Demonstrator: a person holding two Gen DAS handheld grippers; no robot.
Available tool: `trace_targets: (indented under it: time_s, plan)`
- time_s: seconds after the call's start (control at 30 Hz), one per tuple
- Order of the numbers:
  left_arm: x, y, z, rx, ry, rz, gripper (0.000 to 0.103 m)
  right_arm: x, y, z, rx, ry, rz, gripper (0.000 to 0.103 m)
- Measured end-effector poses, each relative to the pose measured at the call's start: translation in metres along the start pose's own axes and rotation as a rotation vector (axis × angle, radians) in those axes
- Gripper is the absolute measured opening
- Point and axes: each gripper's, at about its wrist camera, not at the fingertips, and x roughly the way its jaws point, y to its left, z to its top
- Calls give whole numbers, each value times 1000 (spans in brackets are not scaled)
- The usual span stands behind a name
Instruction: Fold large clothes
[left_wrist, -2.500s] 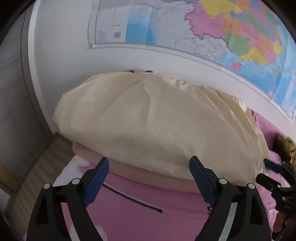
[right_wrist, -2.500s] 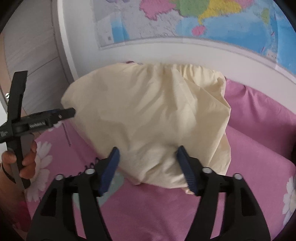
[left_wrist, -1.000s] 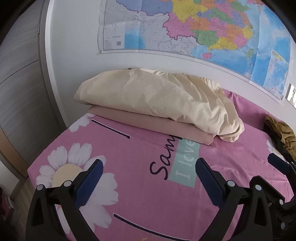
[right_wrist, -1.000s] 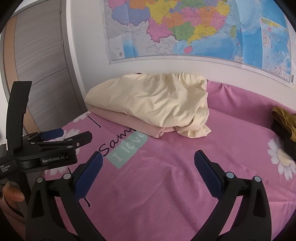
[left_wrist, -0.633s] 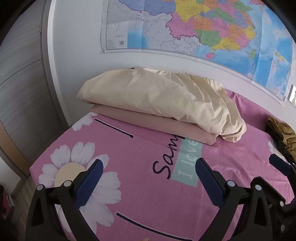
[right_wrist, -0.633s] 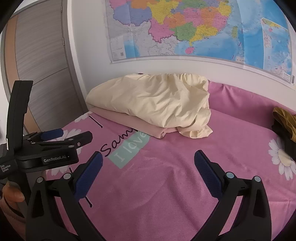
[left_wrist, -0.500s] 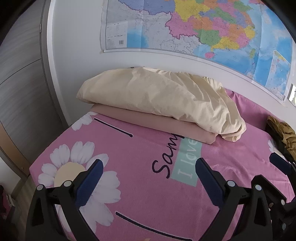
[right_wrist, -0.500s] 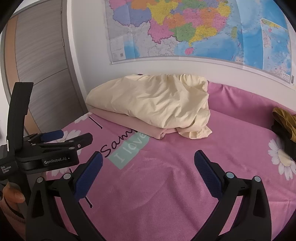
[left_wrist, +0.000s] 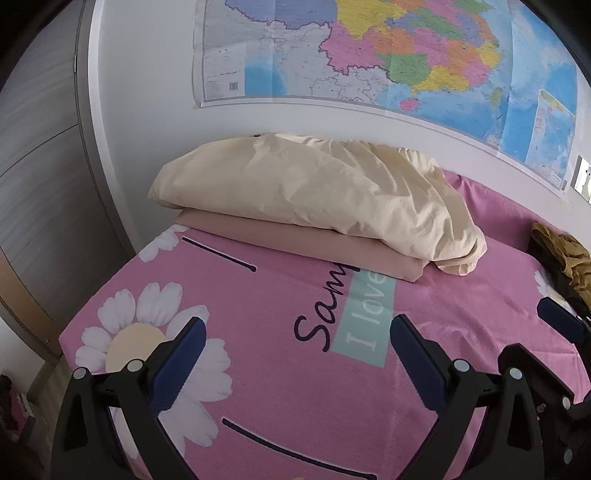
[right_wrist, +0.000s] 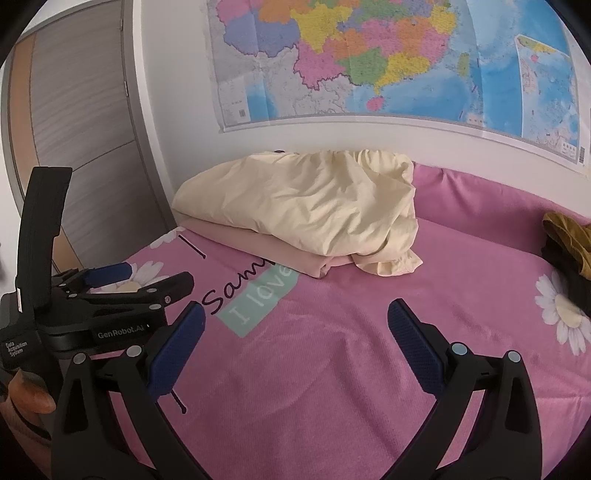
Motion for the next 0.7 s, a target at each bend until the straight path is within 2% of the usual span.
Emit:
trace_targets:
  time_s: [0.7]
  plan:
    - [-9,-7,1,10,-37,5,97,-10,-2,-2,22,-25,-2,98]
